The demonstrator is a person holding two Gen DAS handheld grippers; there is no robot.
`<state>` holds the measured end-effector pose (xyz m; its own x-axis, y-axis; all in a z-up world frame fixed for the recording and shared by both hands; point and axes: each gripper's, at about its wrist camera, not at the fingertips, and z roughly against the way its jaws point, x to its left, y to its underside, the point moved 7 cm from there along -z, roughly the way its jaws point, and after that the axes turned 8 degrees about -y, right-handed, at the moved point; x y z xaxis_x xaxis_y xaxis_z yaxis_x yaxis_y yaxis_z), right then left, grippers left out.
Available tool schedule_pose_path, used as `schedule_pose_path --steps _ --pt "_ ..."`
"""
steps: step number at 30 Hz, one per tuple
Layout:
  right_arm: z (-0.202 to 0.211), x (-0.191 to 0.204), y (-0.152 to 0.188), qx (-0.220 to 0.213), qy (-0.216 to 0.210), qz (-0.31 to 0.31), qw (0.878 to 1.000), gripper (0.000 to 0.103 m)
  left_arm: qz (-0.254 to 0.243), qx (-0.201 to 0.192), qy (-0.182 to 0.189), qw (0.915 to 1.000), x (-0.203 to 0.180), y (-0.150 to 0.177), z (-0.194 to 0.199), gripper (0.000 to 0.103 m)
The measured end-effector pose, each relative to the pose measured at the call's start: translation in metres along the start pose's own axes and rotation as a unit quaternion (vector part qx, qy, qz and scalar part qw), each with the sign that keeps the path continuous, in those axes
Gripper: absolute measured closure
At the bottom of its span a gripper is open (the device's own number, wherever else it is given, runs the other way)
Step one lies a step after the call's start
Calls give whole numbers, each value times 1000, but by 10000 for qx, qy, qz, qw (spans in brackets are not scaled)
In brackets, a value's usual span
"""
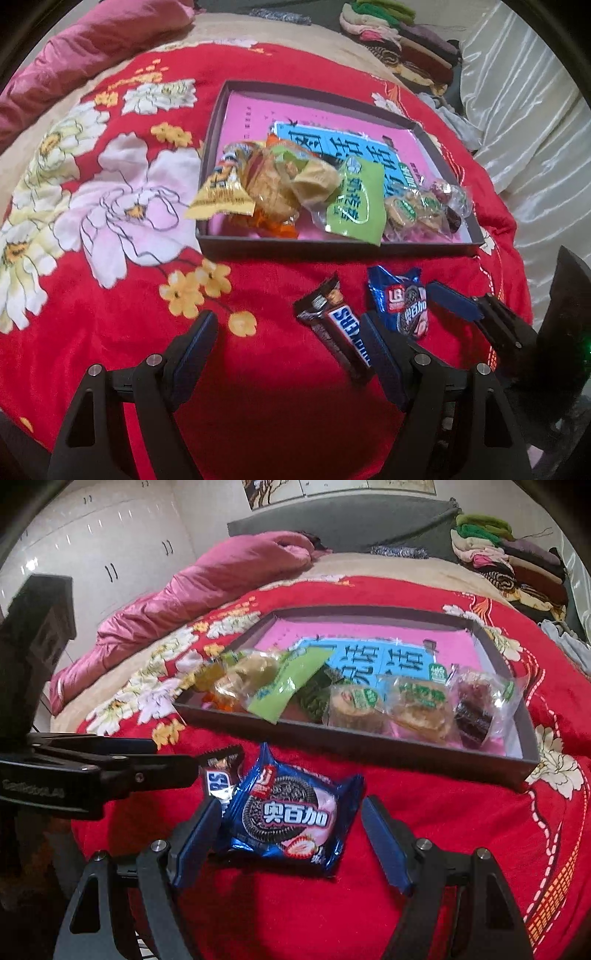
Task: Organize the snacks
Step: 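Grasp the Snickers bar with the left gripper while the right grasps the blue Oreo pack, then lift the Snickers bar and Oreo pack and carry them over the tray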
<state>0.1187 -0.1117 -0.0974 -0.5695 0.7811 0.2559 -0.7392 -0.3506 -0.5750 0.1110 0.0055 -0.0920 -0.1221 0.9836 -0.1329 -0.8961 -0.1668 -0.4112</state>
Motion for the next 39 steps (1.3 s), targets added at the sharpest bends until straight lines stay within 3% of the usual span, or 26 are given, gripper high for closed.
schedule_pose_path --steps 6,12,20,23,26,30,33,39 --pt "-13 -3 7 166 102 61 9998 25 86 187 143 9997 -3 7 -9 23" --pt "-8 -10 7 116 324 192 9992 35 166 331 309 9988 -12 14 -19 23" --pt "1 -19 5 151 739 428 9962 42 200 312 162 9992 -23 13 -30 24" --pt "10 -27 3 75 862 383 9955 44 203 308 19 9993 -28 13 -34 35" --pt "14 -32 2 11 717 179 9973 45 159 287 -36 9995 -37 12 -37 55" --pt "20 -31 0 -105 521 65 9986 46 83 272 19 9996 -42 11 -36 62" --pt "29 -26 -5 -320 288 -12 9991 46 105 181 247 9995 -42 8 -27 75" --pt "47 -21 -15 -711 206 25 9973 46 76 61 412 9991 -42 1 -12 84"
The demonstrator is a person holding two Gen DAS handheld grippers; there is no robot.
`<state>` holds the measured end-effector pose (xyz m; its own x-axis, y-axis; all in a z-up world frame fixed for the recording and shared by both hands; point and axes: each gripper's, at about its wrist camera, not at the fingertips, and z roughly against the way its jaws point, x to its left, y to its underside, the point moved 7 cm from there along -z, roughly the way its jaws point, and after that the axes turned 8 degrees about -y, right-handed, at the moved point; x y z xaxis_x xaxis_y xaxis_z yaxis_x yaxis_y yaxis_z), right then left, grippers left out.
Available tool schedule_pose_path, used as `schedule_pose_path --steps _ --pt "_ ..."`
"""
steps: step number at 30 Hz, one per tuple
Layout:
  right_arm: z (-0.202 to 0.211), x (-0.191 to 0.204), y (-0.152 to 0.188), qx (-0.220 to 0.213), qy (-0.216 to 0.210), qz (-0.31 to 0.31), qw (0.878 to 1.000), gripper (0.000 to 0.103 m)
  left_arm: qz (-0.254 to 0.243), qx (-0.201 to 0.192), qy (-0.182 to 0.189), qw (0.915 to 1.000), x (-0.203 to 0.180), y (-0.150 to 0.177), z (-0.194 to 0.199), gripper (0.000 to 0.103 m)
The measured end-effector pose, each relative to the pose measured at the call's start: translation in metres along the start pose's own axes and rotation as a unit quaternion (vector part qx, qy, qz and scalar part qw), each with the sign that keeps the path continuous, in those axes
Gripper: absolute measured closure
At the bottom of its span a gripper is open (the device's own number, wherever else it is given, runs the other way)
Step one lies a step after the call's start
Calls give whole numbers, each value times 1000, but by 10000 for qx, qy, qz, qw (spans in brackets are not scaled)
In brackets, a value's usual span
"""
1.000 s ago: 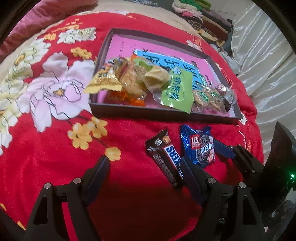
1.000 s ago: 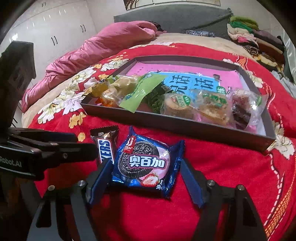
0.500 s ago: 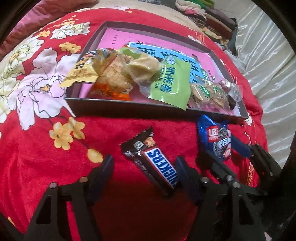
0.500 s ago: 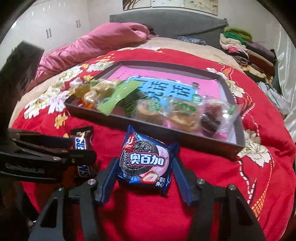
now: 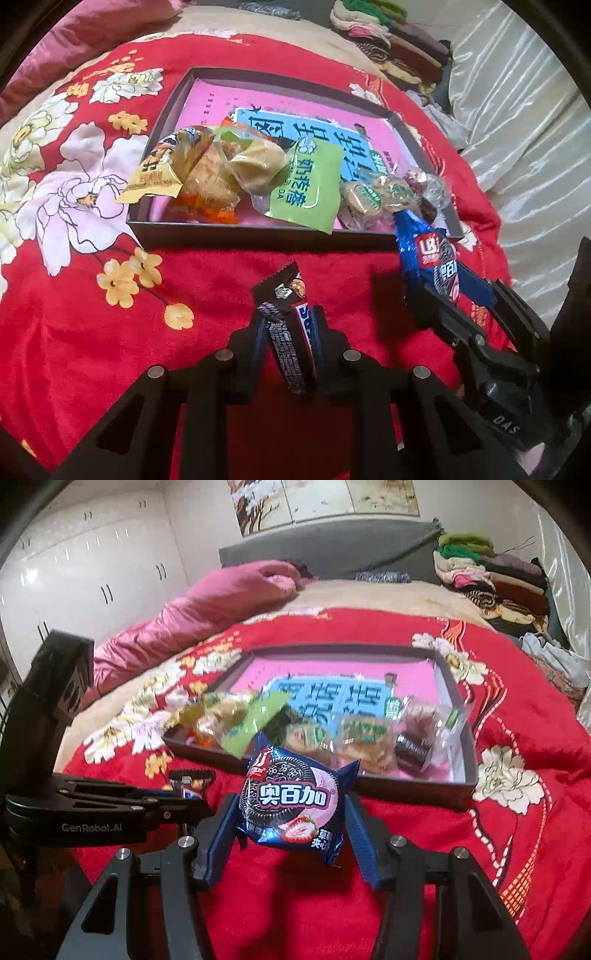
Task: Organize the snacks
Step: 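Lift the Snickers bar and Oreo pack and carry them over the tray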
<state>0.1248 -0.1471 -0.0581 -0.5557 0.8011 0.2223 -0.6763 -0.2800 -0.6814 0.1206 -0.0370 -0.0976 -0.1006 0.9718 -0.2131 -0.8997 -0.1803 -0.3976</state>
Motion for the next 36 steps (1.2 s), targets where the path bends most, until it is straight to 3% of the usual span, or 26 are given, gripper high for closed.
schedule_pose_path --steps 4,11,20,36 --pt "10 0 -9 -297 -28 8 9996 46 -70 -183 50 9998 -3 -9 15 87" --pt "14 -5 -14 -409 -38 -43 9991 46 -35 -267 170 9995 1 -13 24 87" --pt "27 -13 -25 -734 103 -25 9972 46 -143 -781 272 9965 -6 -40 60 87" --pt "35 -50 -42 -996 575 -70 9933 46 -153 -1009 394 9940 -27 -89 47 87"
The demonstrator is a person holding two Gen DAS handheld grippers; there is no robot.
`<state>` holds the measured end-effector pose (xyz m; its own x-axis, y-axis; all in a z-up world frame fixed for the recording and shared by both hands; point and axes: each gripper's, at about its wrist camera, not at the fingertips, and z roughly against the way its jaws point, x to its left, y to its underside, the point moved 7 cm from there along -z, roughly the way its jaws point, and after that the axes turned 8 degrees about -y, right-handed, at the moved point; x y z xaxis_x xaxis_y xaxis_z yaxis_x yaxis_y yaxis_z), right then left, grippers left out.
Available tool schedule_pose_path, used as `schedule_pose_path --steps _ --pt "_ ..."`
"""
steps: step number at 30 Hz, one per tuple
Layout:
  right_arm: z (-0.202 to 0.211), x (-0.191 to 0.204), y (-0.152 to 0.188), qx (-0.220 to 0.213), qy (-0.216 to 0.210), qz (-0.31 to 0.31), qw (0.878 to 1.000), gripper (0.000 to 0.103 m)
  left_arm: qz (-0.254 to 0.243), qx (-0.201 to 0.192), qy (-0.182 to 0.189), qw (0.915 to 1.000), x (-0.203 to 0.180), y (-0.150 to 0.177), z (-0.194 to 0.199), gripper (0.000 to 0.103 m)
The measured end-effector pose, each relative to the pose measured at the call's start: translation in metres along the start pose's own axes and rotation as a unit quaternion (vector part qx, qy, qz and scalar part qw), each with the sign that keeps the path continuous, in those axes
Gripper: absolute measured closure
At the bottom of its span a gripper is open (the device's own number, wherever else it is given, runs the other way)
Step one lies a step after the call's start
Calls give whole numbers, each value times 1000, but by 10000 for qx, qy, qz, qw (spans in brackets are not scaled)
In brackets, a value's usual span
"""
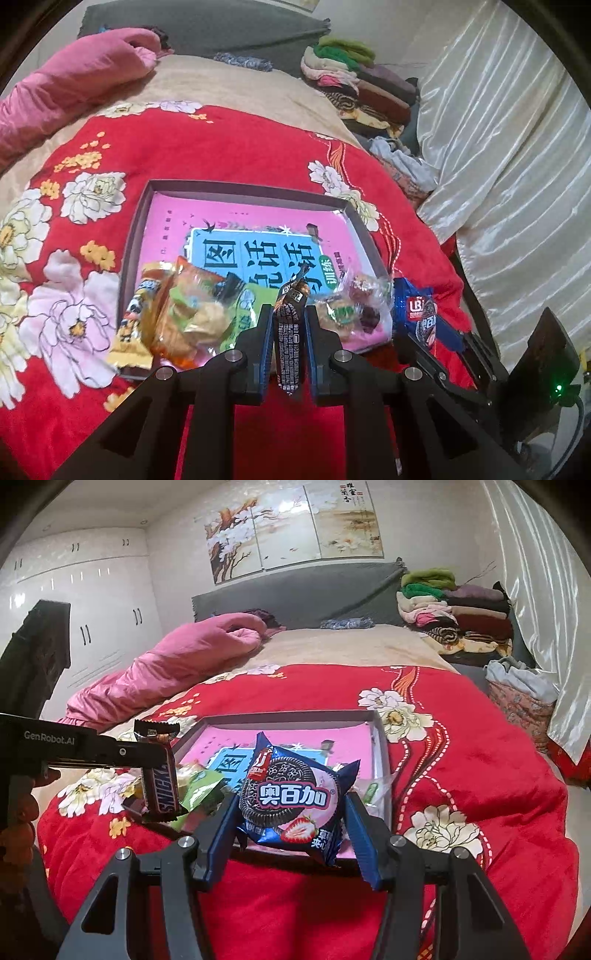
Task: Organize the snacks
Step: 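Lift the Snickers bar and Oreo pack and carry them over the tray, then hold the Snickers bar and Oreo pack over the tray, lowering them slowly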
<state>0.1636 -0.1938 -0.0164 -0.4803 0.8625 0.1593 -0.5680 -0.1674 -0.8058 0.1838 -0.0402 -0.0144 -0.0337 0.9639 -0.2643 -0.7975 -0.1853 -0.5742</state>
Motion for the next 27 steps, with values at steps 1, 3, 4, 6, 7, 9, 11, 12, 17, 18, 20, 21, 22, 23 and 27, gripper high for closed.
schedule_pose_path --steps 1,3,4,6,7,9,11,12,17,18,20,21,22,23,27 --pt "0 -1 -1 -12 8 -8 10000 46 -8 6 -5 10000 0 -1 -3 87" --pt "-1 -3 -2 -22 12 -13 10000 46 -4 27 -28 10000 0 -1 -10 87" --pt "-2 -4 -2 -17 24 -18 10000 46 -8 50 -33 10000 0 0 -13 87" --pt "-4 -6 -3 -21 30 -28 10000 46 6 74 -72 9999 3 0 -19 87" --pt "-4 -6 -3 -27 35 -25 10000 46 4 77 -71 9999 3 0 -21 87" --pt "-6 -7 -4 -26 30 -34 10000 46 7 96 -97 9999 5 1 -25 87" --pt "-8 -7 -4 -20 38 -40 10000 46 13 105 -108 9999 6 1 -27 87" --pt "-8 -7 -3 -19 35 -47 10000 46 12 119 -111 9999 6 1 -29 87" --pt "-10 -9 -4 -30 41 -63 10000 46 8 143 -117 9998 6 2 -32 87" --pt "-10 -10 -4 -36 49 -65 10000 46 3 150 -117 9998 6 2 -33 87" --pt "-10 -10 -4 -34 46 -82 10000 46 0 159 -125 9998 6 2 -34 87" --pt "-10 -11 -4 -28 52 -89 9999 46 -6 161 -134 9998 6 2 -35 87" --pt "-11 -12 -4 -20 52 -98 9999 46 -13 164 -140 9998 6 2 -36 87" --pt "-11 -12 -4 -16 53 -105 9999 46 -21 171 -150 9997 7 3 -37 87" --pt "-9 -15 -6 -70 81 -141 9998 46 -9 193 -162 9997 9 4 -40 87"
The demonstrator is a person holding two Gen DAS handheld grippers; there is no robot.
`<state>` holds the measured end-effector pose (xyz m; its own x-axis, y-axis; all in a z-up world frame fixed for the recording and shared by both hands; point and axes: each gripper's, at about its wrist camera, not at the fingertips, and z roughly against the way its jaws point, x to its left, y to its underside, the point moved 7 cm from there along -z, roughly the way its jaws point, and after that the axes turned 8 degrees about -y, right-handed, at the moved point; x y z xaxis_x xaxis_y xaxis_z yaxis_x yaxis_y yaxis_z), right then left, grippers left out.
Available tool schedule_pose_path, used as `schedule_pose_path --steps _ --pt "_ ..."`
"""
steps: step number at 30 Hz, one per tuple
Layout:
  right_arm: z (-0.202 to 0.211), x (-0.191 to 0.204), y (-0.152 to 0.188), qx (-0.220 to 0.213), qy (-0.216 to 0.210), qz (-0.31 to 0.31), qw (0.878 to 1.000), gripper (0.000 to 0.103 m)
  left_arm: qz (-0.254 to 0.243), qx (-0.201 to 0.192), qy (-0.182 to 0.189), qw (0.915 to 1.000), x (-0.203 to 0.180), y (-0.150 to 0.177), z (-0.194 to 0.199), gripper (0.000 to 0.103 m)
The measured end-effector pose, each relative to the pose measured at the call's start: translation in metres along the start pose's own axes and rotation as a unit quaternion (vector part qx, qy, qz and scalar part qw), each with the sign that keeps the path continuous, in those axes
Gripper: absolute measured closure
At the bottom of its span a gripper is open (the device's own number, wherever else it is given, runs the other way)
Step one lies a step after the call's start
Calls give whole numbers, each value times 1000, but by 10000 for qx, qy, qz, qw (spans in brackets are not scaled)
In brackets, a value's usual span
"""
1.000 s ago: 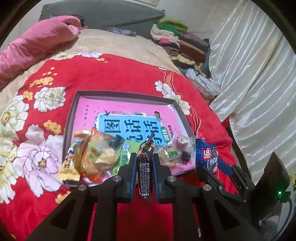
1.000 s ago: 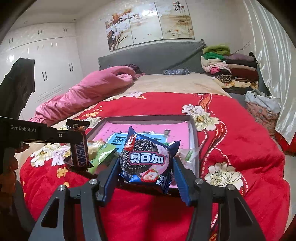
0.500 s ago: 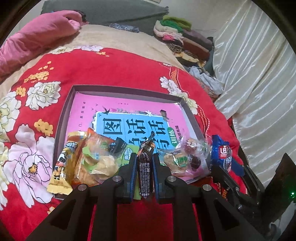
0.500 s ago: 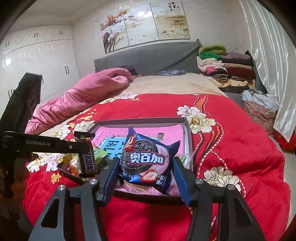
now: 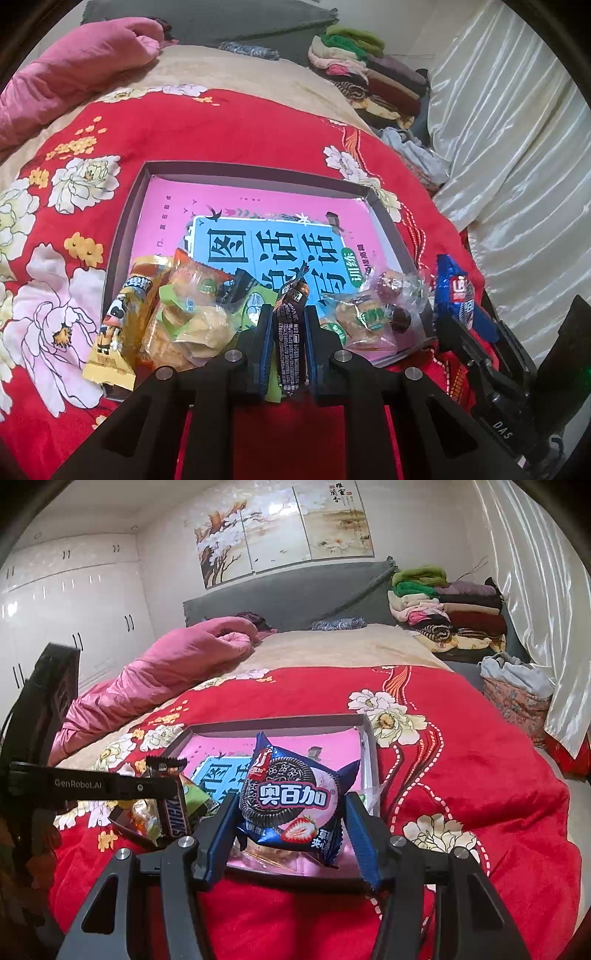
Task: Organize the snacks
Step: 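Hold the Snickers bar and Oreo pack over the tray, lowering them slowly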
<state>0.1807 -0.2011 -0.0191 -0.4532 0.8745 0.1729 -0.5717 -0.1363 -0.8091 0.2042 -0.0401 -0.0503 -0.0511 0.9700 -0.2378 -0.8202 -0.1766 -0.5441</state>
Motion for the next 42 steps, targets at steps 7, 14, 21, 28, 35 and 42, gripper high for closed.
schedule_pose_path --steps 7,14,21,28,35,42 --pt "0 -6 0 5 10 -111 9999 46 -17 -26 -16 10000 2 2 -1 87" --pt "-5 -8 1 85 15 -146 9999 46 -41 -9 -43 10000 3 3 -4 87" --pt "-11 -6 2 168 -39 -122 9998 46 -74 5 -25 10000 1 3 -9 87" --pt "-16 -1 3 224 -128 -49 9997 46 -111 27 -24 9999 -2 3 -14 87" --pt "-19 1 2 224 -171 -32 9996 46 -163 54 -42 9998 -5 4 -20 87" --pt "-19 0 1 209 -189 -45 9996 46 -207 56 -63 9997 -9 3 -23 87"
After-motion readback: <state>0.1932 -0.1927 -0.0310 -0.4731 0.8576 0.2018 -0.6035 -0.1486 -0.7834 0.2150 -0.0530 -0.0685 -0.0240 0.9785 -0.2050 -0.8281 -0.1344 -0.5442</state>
